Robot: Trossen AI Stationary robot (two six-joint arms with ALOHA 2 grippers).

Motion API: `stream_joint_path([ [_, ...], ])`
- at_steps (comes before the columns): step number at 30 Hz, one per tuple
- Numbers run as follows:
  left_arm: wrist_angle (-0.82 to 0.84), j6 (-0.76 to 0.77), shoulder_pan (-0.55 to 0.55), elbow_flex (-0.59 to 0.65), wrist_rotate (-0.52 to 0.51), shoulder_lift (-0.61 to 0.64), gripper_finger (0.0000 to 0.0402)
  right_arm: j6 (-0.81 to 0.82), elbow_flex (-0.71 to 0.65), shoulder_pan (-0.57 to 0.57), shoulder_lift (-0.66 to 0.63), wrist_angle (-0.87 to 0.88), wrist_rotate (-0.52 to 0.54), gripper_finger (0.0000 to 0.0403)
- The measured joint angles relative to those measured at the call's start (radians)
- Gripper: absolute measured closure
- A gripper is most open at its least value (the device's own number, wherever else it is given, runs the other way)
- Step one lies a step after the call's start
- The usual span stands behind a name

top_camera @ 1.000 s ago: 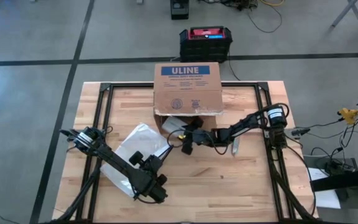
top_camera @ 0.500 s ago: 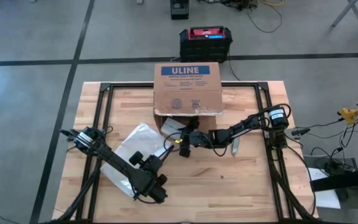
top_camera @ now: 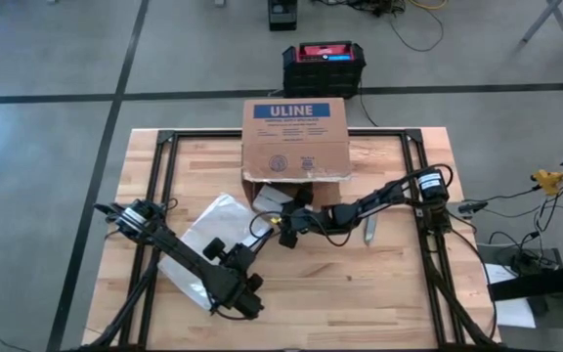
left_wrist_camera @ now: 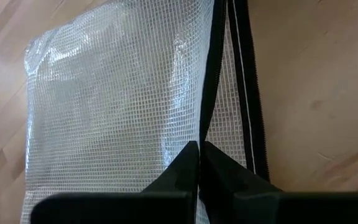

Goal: Unpack boxes
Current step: Put the white medicine pill kit into the white zip bag

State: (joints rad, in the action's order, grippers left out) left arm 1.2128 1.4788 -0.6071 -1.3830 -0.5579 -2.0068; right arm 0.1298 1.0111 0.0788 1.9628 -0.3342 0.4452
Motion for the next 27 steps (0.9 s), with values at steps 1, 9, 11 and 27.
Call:
stream_joint_path([
  [1,0.0,0.0,0.0,0.0,0.0,0.0,0.0401,-0.004,0.0,0.002,0.001,0.001,0.0,0.0134],
  [9,-0.007,0.005,0.0,0.003,0.0,0.0,0.0401,-0.093,0.008,0.022,0.002,-0.011,0.097,0.0159],
  [11,-0.007,0.005,0.0,0.003,0.001,0.0,0.0401,-0.081,0.01,0.022,0.002,-0.014,0.085,0.0164],
  [27,-0.018,0.005,-0.001,0.003,0.003,0.0,0.0401,-0.037,0.012,0.008,0.091,-0.109,0.048,0.0186],
])
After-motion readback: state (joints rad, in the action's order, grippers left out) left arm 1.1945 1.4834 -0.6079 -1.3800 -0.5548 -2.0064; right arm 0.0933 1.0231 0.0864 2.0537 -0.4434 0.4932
